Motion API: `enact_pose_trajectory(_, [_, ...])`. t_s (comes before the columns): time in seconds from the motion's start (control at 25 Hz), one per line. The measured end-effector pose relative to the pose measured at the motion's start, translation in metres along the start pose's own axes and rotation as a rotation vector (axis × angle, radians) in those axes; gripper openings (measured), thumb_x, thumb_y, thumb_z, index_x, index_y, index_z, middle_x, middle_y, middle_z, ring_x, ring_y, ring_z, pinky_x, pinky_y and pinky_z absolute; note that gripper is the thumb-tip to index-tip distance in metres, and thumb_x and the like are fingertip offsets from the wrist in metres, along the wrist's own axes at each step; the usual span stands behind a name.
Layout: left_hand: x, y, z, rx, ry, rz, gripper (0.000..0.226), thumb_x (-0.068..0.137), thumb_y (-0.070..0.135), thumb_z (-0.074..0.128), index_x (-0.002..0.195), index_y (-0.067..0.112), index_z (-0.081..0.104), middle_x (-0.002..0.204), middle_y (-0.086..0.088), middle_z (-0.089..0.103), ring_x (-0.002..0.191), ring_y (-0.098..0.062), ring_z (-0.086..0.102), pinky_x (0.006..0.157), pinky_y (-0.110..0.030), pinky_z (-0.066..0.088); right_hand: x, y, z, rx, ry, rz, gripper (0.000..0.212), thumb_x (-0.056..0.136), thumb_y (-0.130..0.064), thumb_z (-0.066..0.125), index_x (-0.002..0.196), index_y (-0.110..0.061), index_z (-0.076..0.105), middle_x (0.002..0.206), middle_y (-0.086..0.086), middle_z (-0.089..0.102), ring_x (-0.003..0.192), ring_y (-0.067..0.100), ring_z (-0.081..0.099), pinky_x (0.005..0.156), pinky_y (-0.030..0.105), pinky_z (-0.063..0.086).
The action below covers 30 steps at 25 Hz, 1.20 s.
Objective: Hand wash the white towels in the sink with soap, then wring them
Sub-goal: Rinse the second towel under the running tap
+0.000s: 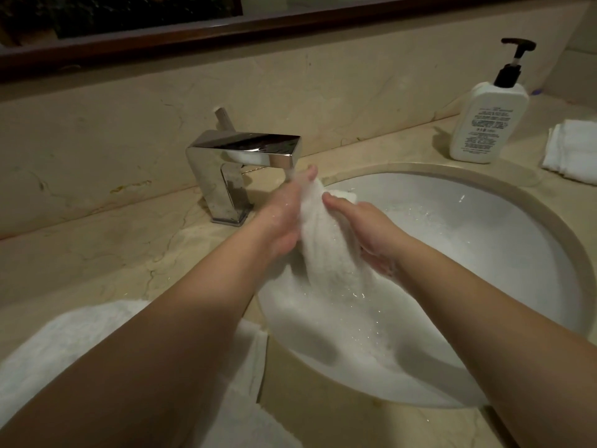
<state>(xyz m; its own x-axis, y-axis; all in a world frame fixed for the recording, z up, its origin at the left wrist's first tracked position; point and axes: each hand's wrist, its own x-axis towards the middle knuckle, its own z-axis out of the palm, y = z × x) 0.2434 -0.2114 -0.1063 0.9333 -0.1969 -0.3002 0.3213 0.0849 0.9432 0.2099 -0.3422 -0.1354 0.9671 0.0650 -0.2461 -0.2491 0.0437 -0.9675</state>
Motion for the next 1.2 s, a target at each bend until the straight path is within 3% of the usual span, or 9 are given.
enact_pose_trajectory(0.12, [-0.005, -0.004, -0.001, 0.465, 0.073, 0.018, 0.068, 0.086, 0.081, 0.049, 0.109, 0.02, 0.066, 0.098, 0.003, 0.07, 0.091, -0.019, 0.067, 0.084, -0.031, 0.053, 0.003, 0.001, 0.001, 0.058, 0.124, 0.001, 0.032, 0.097, -0.025, 0.061, 0.117, -0.001, 0.068, 0.101, 0.017, 0.076, 0.095, 0.033, 0.074, 0.087, 0.042, 0.059])
enact_pose_trajectory(0.32, [0.004, -0.02, -0.003, 0.105, -0.29, -0.128, 0.08, 0.089, 0.081, 0.041, 0.138, 0.022, 0.062, 0.128, -0.011, 0.07, 0.12, -0.03, 0.067, 0.109, -0.05, 0.047, 0.005, -0.006, -0.006, 0.373, 0.161, -0.023, 0.037, 0.101, -0.028, 0.054, 0.12, 0.0, 0.067, 0.112, 0.021, 0.073, 0.104, 0.033, 0.071, 0.095, 0.046, 0.056])
enact_pose_trajectory(0.52, [-0.003, -0.018, -0.001, 0.187, -0.348, -0.137, 0.063, 0.083, 0.062, 0.071, 0.125, 0.015, 0.072, 0.123, -0.015, 0.072, 0.116, -0.031, 0.068, 0.111, -0.05, 0.047, 0.007, -0.005, -0.013, -0.009, 0.151, -0.084, 0.052, 0.102, -0.053, 0.043, 0.109, -0.01, 0.072, 0.092, 0.01, 0.077, 0.081, 0.02, 0.073, 0.076, 0.031, 0.057])
enact_pose_trajectory(0.68, [-0.005, -0.009, -0.005, 0.323, -0.116, 0.008, 0.098, 0.051, 0.087, 0.077, 0.123, 0.02, 0.071, 0.117, -0.006, 0.075, 0.105, -0.028, 0.073, 0.102, -0.045, 0.054, 0.001, -0.01, -0.026, -0.274, 0.206, -0.087, 0.071, 0.098, -0.064, 0.041, 0.086, -0.002, 0.074, 0.072, 0.01, 0.074, 0.062, 0.023, 0.067, 0.069, 0.041, 0.057])
enact_pose_trajectory(0.8, [-0.003, 0.0, -0.005, 0.378, 0.015, 0.066, 0.119, 0.045, 0.104, 0.054, 0.13, 0.021, 0.065, 0.123, -0.004, 0.07, 0.109, -0.025, 0.069, 0.105, -0.043, 0.051, -0.001, -0.017, -0.027, -0.63, 0.487, -0.336, 0.083, 0.09, -0.074, 0.045, 0.077, 0.005, 0.068, 0.065, 0.01, 0.068, 0.057, 0.027, 0.06, 0.066, 0.043, 0.052])
enact_pose_trajectory(0.92, [-0.008, 0.006, -0.001, 0.421, -0.028, 0.023, 0.113, 0.058, 0.104, 0.039, 0.126, 0.018, 0.066, 0.12, -0.01, 0.072, 0.111, -0.028, 0.069, 0.107, -0.046, 0.049, -0.007, -0.023, -0.024, -0.412, 0.139, -0.426, 0.058, 0.087, -0.07, 0.05, 0.112, -0.02, 0.065, 0.106, -0.007, 0.07, 0.094, 0.01, 0.067, 0.08, 0.028, 0.054])
enact_pose_trajectory(1.0, [-0.01, 0.006, 0.002, 0.383, -0.049, 0.043, 0.076, 0.081, 0.09, 0.037, 0.105, 0.025, 0.07, 0.099, -0.011, 0.077, 0.095, -0.028, 0.075, 0.097, -0.044, 0.057, -0.006, -0.017, -0.02, -0.429, -0.111, -0.299, 0.046, 0.087, -0.062, 0.055, 0.114, -0.026, 0.063, 0.102, -0.011, 0.071, 0.088, 0.0, 0.068, 0.072, 0.015, 0.052])
enact_pose_trajectory(1.08, [-0.009, 0.005, 0.002, 0.363, -0.037, 0.048, 0.06, 0.09, 0.081, 0.034, 0.107, 0.032, 0.066, 0.099, -0.011, 0.076, 0.092, -0.026, 0.074, 0.095, -0.041, 0.058, -0.001, -0.011, -0.021, -0.491, -0.081, -0.278, 0.041, 0.089, -0.054, 0.06, 0.101, -0.016, 0.069, 0.086, -0.002, 0.074, 0.072, 0.003, 0.069, 0.063, 0.015, 0.05])
enact_pose_trajectory(1.2, [-0.005, 0.0, -0.008, 0.445, -0.104, -0.06, 0.094, 0.078, 0.093, 0.037, 0.127, 0.019, 0.066, 0.115, -0.01, 0.075, 0.106, -0.026, 0.072, 0.102, -0.041, 0.053, 0.003, -0.012, -0.019, -0.429, 0.036, -0.255, 0.043, 0.091, -0.045, 0.068, 0.082, -0.003, 0.068, 0.071, 0.007, 0.071, 0.063, 0.013, 0.066, 0.062, 0.027, 0.048])
